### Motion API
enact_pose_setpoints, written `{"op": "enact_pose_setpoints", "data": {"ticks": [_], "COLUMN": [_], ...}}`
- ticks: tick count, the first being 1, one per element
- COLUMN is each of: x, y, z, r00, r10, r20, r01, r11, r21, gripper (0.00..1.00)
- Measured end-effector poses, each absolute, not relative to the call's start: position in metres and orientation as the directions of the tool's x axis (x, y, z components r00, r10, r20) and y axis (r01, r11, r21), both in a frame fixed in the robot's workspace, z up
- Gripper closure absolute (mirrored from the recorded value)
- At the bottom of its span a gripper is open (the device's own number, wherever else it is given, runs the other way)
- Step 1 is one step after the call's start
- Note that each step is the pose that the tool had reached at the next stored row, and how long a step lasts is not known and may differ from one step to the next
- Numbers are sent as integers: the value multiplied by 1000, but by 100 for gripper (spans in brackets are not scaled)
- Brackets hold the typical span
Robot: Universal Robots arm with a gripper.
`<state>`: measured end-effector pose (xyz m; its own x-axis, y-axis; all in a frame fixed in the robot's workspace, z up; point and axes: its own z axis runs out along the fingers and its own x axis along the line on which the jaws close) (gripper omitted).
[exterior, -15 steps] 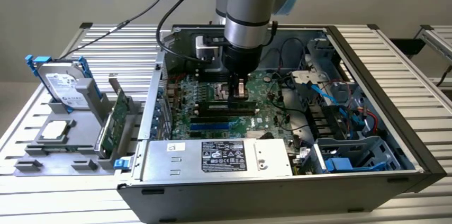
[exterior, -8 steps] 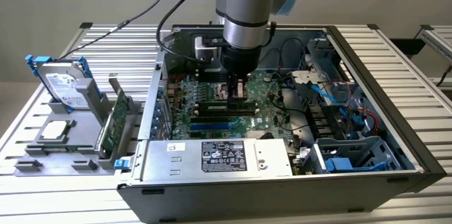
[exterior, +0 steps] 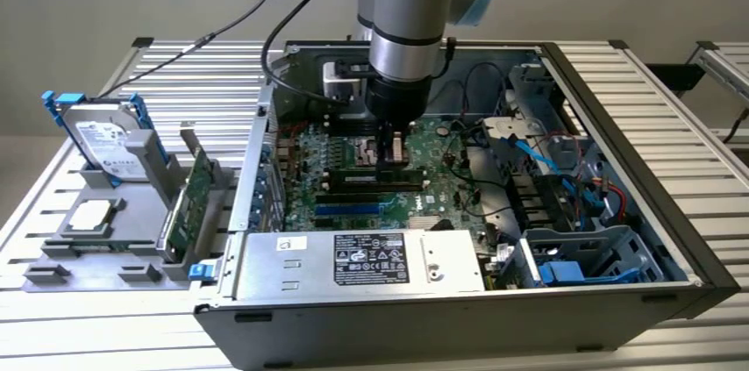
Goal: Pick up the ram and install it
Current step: 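Insert the ram into the slot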
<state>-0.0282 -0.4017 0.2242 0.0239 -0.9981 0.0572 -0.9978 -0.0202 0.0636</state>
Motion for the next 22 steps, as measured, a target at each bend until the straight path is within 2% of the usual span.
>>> {"op": "enact_pose_setpoints", "data": {"ticks": [22], "x": [-29], "y": [-400], "z": [224], "r00": [25], "r10": [-997], "r20": [73], "r01": [-998], "r11": [-20], "r21": [64], "gripper": [87]}}
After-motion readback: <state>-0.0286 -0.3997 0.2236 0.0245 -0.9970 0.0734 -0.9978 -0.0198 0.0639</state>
